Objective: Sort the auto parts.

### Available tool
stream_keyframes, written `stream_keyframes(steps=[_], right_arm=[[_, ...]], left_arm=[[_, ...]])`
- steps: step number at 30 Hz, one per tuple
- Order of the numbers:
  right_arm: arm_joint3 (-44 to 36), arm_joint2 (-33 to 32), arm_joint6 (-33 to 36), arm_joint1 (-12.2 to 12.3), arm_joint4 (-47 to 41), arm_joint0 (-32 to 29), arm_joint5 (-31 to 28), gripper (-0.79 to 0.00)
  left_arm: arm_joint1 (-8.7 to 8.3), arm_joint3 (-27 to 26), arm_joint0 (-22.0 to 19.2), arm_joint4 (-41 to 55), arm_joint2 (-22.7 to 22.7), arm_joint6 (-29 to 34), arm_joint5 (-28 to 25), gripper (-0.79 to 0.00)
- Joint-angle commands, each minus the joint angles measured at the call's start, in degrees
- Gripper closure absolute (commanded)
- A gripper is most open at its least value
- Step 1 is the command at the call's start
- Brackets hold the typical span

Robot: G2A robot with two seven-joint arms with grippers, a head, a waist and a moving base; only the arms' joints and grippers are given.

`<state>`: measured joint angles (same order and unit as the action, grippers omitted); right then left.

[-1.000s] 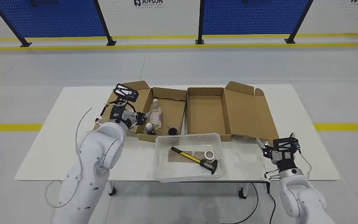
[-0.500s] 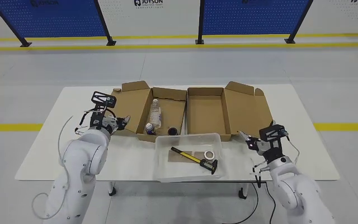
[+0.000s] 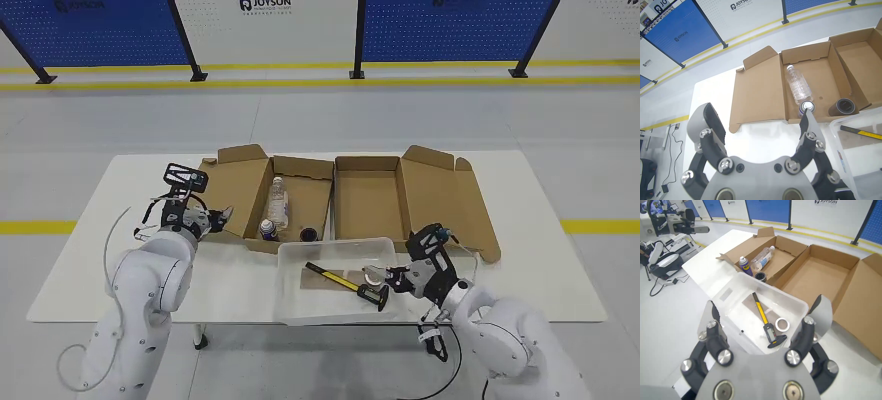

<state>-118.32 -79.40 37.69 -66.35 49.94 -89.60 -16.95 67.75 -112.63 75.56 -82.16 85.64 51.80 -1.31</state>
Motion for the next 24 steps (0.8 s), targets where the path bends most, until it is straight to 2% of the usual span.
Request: stream_keyframes(steps=[1,16,20,24], right_arm=[[-0.2,-0.7,1.5,0.2,-0.5,-0.7,-1.2,-0.785],[-0.7,-0.5,0.6,0.2,-1.1,-0.6,-1.5,-0.785],[-0.3,1.4,5.6,0.3,0.4,3.2,-1.3,-0.785],[1.5,6.0,16.4,0.0,2.1,9.8,4.5,-0.785]], left_arm=[[0.0,0.0,0.0,0.0,0.0,0.0,0.0,-0.785],[0.0,0.0,0.0,0.0,0.0,0.0,0.0,-0.785],[0.0,0.0,0.0,0.0,0.0,0.0,0.0,-0.785],[0.0,0.0,0.0,0.0,0.0,0.0,0.0,-0.785]])
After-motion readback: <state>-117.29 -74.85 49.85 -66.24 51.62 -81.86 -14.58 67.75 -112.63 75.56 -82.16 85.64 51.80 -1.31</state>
